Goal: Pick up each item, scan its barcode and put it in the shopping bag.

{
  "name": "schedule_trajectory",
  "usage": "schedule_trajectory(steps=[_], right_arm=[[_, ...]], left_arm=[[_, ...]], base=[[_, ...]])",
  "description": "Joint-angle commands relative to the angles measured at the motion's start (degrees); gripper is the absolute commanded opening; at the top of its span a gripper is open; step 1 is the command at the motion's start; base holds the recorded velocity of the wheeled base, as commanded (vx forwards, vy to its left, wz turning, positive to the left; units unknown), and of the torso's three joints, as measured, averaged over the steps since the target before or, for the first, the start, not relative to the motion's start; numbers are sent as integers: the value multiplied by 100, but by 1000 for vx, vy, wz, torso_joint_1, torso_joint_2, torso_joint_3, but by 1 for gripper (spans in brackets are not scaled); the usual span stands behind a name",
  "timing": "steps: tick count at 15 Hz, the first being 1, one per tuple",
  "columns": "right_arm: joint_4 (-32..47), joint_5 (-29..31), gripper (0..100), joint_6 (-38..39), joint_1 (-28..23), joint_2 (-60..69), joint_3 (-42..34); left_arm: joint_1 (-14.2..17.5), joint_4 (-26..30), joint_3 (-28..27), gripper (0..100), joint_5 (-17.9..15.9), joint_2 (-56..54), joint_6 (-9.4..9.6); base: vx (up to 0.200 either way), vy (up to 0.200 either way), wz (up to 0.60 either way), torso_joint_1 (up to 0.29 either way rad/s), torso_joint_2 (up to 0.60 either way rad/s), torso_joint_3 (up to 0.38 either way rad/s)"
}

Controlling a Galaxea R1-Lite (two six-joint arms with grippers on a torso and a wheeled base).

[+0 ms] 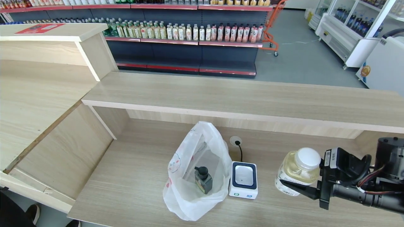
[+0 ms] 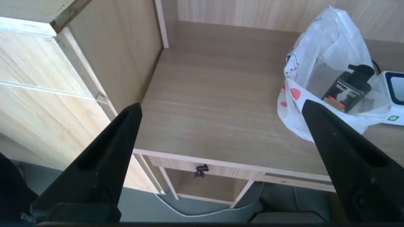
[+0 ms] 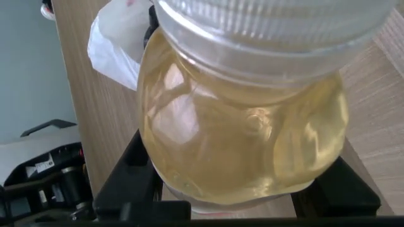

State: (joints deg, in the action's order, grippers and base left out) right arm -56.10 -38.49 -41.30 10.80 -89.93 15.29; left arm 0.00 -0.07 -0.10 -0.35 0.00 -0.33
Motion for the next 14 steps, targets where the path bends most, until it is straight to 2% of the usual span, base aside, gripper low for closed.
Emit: schedule_trajectory(steps=[1, 6, 9, 14], right_arm=[[-173, -1, 0, -45, -25, -455, 53], [-1913, -115, 0, -669, -52, -1941, 45], [-2783, -625, 0, -1064, -105, -2855, 291], [-2924, -1152, 0, -1354, -52, -3584, 1090]], left_arm=[[0, -1, 1, 100, 0, 0, -2], [0, -1, 1, 100, 0, 0, -2], [0, -1, 1, 100, 0, 0, -2], [0, -1, 1, 100, 0, 0, -2]], base=[[0, 0, 0, 0, 0, 0], [0, 0, 0, 0, 0, 0], [0, 0, 0, 0, 0, 0], [0, 0, 0, 0, 0, 0]])
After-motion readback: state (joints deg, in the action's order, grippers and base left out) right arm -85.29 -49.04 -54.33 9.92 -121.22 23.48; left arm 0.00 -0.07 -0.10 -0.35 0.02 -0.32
